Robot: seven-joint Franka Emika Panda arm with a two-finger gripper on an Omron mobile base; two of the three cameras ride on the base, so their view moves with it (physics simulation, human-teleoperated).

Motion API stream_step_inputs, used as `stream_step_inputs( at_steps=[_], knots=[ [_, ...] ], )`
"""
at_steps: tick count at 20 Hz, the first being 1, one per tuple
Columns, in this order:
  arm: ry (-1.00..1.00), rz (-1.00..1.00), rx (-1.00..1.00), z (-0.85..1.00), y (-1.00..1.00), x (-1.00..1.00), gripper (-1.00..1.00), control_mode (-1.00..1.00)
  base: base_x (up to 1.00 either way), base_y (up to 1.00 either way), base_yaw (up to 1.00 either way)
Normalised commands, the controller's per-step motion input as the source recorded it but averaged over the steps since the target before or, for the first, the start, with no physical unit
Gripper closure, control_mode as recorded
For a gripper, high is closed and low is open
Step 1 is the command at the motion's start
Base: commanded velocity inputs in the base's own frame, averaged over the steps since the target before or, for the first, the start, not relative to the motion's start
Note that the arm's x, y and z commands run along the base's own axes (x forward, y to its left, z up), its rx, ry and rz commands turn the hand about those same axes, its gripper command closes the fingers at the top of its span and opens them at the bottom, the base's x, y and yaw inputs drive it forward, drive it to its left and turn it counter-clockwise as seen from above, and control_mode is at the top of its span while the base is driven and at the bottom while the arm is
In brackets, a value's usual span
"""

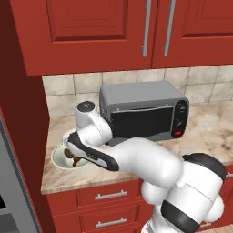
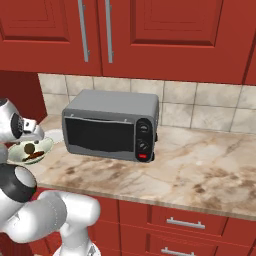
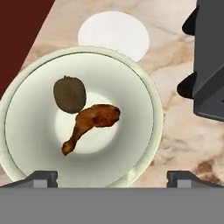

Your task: Remove the kiwi from the bowl and place it on the small plate. Then place the bowl with only the chicken drumstick in the microwave, close the door, and press the start button to microwave the chicken drumstick.

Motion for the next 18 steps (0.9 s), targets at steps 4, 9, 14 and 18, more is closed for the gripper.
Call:
stream_step_inputs(
  at_steps=[4, 9, 14, 18],
  knots=[
    [0.02, 0.11, 0.0, -0.49, 0.63, 0.53, -1.0, -1.0, 0.0, 0.0, 0.0],
    [0.0, 0.07, 0.0, -0.42, 0.38, 0.36, -1.0, -1.0, 0.0, 0.0, 0.0],
    [0.0, 0.01, 0.0, -0.43, 0.2, 0.23, -1.0, -1.0, 0.0, 0.0, 0.0],
    [0.0, 0.0, 0.0, -0.34, 0.13, 0.11, -1.0, -1.0, 0.0, 0.0, 0.0]
  ],
)
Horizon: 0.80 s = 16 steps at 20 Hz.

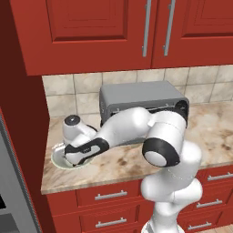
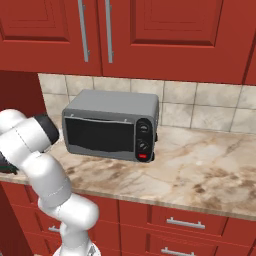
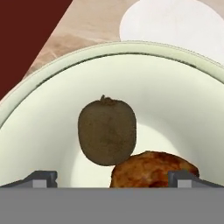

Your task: Remove the kiwi from the bowl and place it on the small plate. Then place the bowl with only the chicken drumstick in the microwave, close the door, and press the start button to microwave the chicken drumstick.

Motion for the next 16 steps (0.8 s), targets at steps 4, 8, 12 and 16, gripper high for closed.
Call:
stream_step_inputs(
  at_steps=[4, 8, 12, 16],
  knots=[
    [0.0, 0.0, 0.0, -0.21, 0.04, 0.1, -1.0, -1.0, 0.0, 0.0, 0.0],
    [0.0, 0.0, 0.0, -0.11, 0.11, 0.23, -1.0, -1.0, 0.0, 0.0, 0.0],
    [0.0, 0.0, 0.0, -0.12, 0.08, 0.21, -1.0, -1.0, 0.0, 0.0, 0.0],
    [0.0, 0.0, 0.0, -0.16, 0.02, 0.05, 1.0, -1.0, 0.0, 0.0, 0.0]
  ],
)
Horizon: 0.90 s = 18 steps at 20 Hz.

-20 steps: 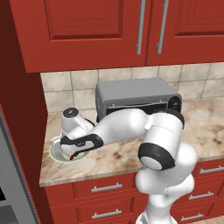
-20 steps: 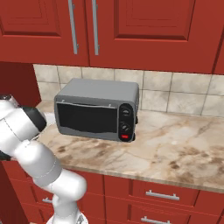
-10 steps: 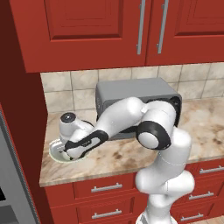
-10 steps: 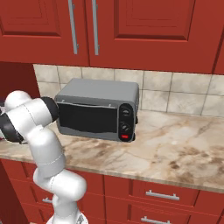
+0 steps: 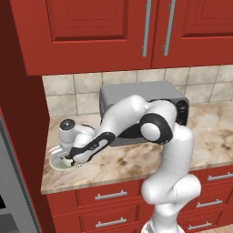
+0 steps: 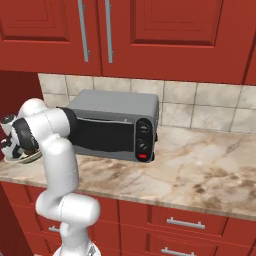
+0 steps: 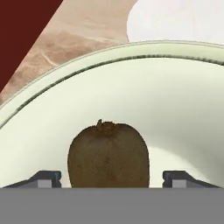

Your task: Remove the kiwi from the bowl and place it on the small plate. Then place the bowl with only the chicken drumstick in the microwave, close the door, and press the start button to microwave the chicken drumstick.

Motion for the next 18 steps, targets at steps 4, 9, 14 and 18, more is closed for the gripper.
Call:
stream_step_inputs(
  at_steps=[4, 9, 14, 18],
  knots=[
    [0.0, 0.0, 0.0, -0.11, 0.0, 0.0, 1.0, -1.0, 0.0, 0.0, 0.0],
    [-0.06, 0.0, 0.0, 0.06, -0.09, 0.0, 1.0, -1.0, 0.0, 0.0, 0.0],
    [-0.14, -0.01, 0.0, 0.54, -0.44, 0.0, 1.0, -1.0, 0.0, 0.0, 0.0],
    [-0.08, -0.12, 0.0, 0.64, -0.21, 0.0, 1.0, -1.0, 0.0, 0.0, 0.0]
  ],
)
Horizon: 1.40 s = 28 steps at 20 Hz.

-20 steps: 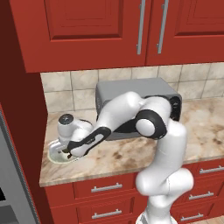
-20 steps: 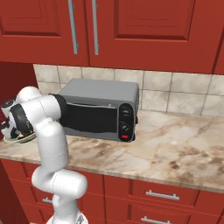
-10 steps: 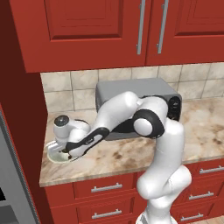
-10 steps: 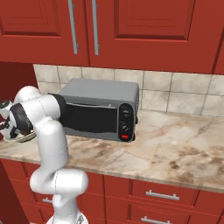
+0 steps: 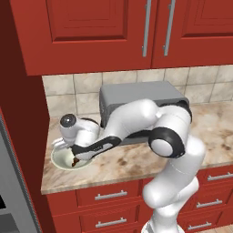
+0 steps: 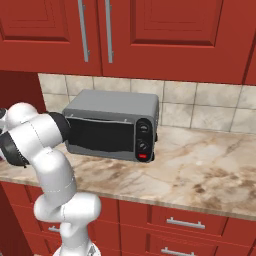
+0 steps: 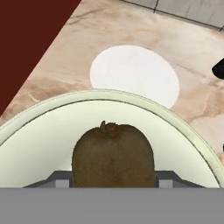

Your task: Remove the kiwi from the bowl and place it on the small plate. Then place the bowl with only the chicken drumstick in the microwave, close the door, and press the start button to microwave the chicken drumstick.

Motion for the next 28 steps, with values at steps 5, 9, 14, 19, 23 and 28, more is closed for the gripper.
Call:
stream_step_inputs(
  at_steps=[5, 9, 14, 19, 23, 28],
  knots=[
    [0.0, -0.18, 0.0, 0.67, 0.0, 0.27, 1.0, -1.0, 0.0, 0.0, 0.0],
    [0.07, -0.19, 0.0, 0.48, -0.01, 0.49, 1.0, -1.0, 0.0, 0.0, 0.0],
    [0.1, -0.1, 0.0, -0.16, 0.0, 0.5, 1.0, -1.0, 0.0, 0.0, 0.0],
    [0.13, -0.05, 0.0, -0.5, 0.0, 0.24, 1.0, -1.0, 0.0, 0.0, 0.0],
    [0.12, -0.15, 0.0, -0.22, 0.01, 0.24, 1.0, -1.0, 0.0, 0.0, 0.0],
    [0.08, -0.16, 0.0, -0.21, 0.0, 0.21, 1.0, -1.0, 0.0, 0.0, 0.0]
  ],
)
